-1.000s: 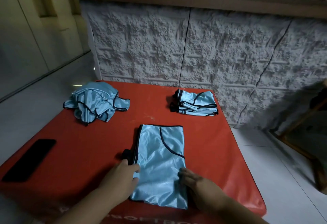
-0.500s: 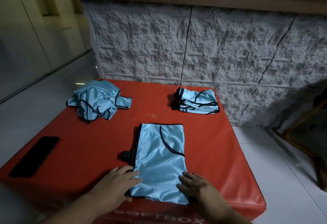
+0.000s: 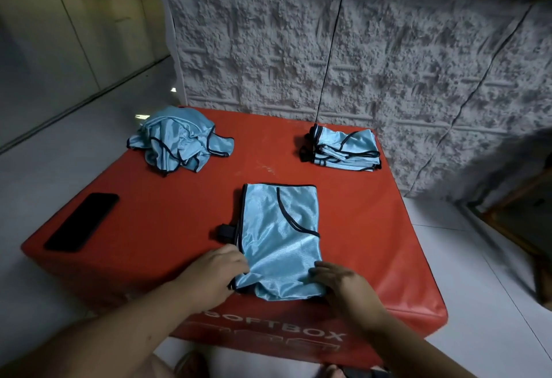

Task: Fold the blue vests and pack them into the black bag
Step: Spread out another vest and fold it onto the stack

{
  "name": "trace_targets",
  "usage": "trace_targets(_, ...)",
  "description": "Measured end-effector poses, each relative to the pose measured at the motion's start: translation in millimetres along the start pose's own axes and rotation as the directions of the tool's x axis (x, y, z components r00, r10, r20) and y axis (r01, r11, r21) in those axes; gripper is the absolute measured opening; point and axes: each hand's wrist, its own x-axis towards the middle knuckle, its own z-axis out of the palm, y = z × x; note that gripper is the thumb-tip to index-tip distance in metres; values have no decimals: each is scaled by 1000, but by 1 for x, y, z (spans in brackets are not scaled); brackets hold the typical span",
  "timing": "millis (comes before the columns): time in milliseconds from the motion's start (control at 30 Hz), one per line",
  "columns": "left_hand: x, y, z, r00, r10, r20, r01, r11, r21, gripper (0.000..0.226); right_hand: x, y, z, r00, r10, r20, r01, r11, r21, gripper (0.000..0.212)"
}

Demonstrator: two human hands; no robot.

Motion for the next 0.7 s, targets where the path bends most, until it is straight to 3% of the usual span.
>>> trace_targets(133, 2, 2, -6, 997, -60, -52, 58, 997, -54, 35, 0, 2, 0, 1000, -14, 9, 15, 1000, -16, 45)
trace_targets(267, 3, 11, -18, 990, -119, -72, 111, 987, -112, 24, 2, 0, -7, 997, 72, -5, -72, 997, 30, 34)
trace_targets(400, 2, 11, -29, 993, -117, -8, 115, 986, -124, 16, 4, -3, -22, 996, 94, -1, -93, 993, 73, 33)
trace_targets(567, 4, 13, -40, 970, -147, 196, 159, 986, -45, 17, 11, -4, -47, 964, 37, 262, -51, 998, 46, 24)
trace_targets(633, 8, 18, -49, 975, -126, 181, 138, 989, -54, 19, 15, -1, -52, 951, 53, 305, -81, 993, 80, 25)
trace_targets(700, 16, 19, -59, 979, -152, 133, 175, 968, -178, 15, 23, 1, -58, 958, 120, 259, -171, 968, 182, 21)
